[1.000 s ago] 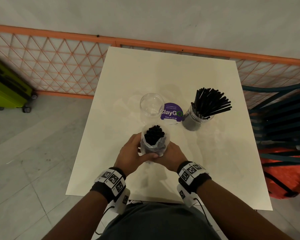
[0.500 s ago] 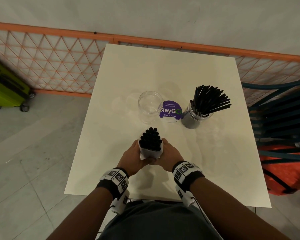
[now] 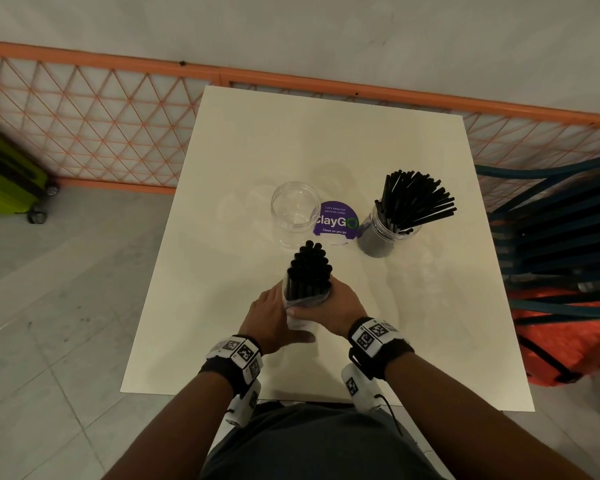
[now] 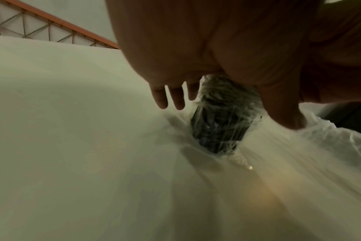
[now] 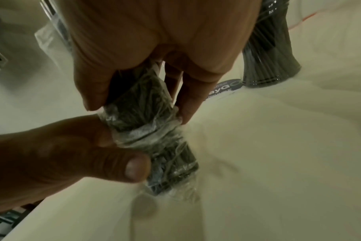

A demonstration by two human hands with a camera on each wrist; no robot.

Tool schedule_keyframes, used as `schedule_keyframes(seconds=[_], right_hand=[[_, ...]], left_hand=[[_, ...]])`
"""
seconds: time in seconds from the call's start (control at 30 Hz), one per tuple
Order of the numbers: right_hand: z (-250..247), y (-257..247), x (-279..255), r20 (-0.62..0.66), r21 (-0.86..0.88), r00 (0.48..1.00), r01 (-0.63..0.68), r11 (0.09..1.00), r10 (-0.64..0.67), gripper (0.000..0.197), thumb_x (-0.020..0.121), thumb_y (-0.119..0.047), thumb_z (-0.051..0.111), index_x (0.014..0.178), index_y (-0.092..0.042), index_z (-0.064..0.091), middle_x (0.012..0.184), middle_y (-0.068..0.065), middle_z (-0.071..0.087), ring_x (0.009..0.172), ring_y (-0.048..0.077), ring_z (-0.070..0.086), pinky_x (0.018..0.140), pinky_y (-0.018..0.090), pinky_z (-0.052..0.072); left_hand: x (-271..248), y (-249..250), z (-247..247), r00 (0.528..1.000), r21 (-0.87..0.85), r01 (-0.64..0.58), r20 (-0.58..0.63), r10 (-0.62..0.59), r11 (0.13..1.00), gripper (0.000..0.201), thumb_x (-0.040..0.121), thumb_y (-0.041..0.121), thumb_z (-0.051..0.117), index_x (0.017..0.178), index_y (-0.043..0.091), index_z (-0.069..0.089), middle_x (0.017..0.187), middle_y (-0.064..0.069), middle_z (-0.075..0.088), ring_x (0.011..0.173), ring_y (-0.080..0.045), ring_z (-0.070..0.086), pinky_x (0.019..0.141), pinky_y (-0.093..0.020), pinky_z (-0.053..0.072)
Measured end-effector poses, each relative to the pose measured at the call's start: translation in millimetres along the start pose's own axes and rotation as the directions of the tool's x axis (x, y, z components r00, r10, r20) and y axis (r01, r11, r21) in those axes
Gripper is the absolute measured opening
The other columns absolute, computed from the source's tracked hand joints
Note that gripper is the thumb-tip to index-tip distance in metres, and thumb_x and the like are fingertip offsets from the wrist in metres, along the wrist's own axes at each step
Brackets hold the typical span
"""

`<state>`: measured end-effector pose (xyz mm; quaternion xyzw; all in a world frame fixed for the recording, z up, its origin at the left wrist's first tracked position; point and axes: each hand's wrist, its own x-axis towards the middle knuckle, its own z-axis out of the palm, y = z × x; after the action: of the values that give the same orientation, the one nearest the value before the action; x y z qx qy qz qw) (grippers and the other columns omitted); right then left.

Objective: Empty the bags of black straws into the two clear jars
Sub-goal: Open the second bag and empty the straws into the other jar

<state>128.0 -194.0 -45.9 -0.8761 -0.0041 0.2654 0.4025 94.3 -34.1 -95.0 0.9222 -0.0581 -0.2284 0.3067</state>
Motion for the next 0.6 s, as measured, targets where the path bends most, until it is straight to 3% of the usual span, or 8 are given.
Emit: schedule_keyframes(seconds=[0.1,0.2,0.3,0.4,0.5,0.6], right_hand=[[4,3,4,0.019,-0.005,1.0,-0.014,1.0,0.015,0.069,0.065,-0.049,0.084,0.124,-0.025,0.057,0.097,-0.011,0.06,0.093,0.013,0.059,0.082,0.026,0.044],[6,4,6,0.015,0.11,0.998,-0.059,0.992,0.058,0.07,0.053,-0.054,0.085,0.114,-0.028,0.064,0.099,-0.01,0.07,0.091,0.008,0.066,0.085,0.031,0.054],[5,-4,4,-0.022,0.257,0.999,-0.016,0.966,0.022,0.047,0.058,-0.039,0.09,0.099,-0.035,0.068,0.09,-0.014,0.072,0.081,-0.008,0.066,0.074,0.017,0.053],[3,-15,7,-0.014,0.272,1.0,0.015,0.962,-0.011,0.069,0.051,-0.059,0.085,0.112,-0.034,0.065,0.1,-0.011,0.073,0.091,0.002,0.067,0.083,0.027,0.057],[1,-21,10,0.051,0.227,0.997,0.04,0.973,-0.053,0.076,0.052,-0.071,0.078,0.118,-0.037,0.061,0.106,-0.012,0.072,0.097,0.004,0.066,0.087,0.028,0.054],[-3,-26,6,0.073,0.183,0.994,0.07,0.981,-0.084,0.079,0.057,-0.078,0.07,0.124,-0.038,0.056,0.114,-0.013,0.069,0.103,0.006,0.064,0.092,0.033,0.052]], left_hand=[[1,-3,1,1.0,-0.032,-0.008,-0.004,0.008,0.999,0.105,0.062,0.059,0.08,0.149,0.025,0.031,0.145,-0.005,0.044,0.129,-0.03,0.045,0.104,-0.043,0.043],[0,-1,-2,0.992,-0.22,-0.076,-0.117,0.051,0.973,0.101,0.058,0.059,0.081,0.144,0.027,0.037,0.137,0.001,0.052,0.121,-0.022,0.054,0.096,-0.04,0.05],[-5,6,-9,0.971,-0.397,-0.063,-0.235,-0.035,0.916,0.09,0.057,0.051,0.087,0.133,0.032,0.041,0.124,0.004,0.064,0.103,-0.016,0.065,0.084,-0.036,0.055],[-11,15,-17,0.966,-0.495,0.0,-0.224,-0.127,0.869,0.068,0.059,0.041,0.083,0.114,0.035,0.042,0.087,0.005,0.072,0.065,-0.018,0.069,0.06,-0.035,0.058],[-14,20,-25,0.961,-0.467,0.049,-0.22,-0.169,0.883,0.059,0.062,0.027,0.081,0.108,0.03,0.044,0.082,0.005,0.07,0.066,-0.023,0.07,0.056,-0.034,0.057],[-15,19,-30,0.971,-0.494,0.081,-0.157,-0.18,0.866,0.056,0.059,0.029,0.077,0.106,0.029,0.047,0.079,0.0,0.073,0.057,-0.024,0.07,0.046,-0.033,0.053]])
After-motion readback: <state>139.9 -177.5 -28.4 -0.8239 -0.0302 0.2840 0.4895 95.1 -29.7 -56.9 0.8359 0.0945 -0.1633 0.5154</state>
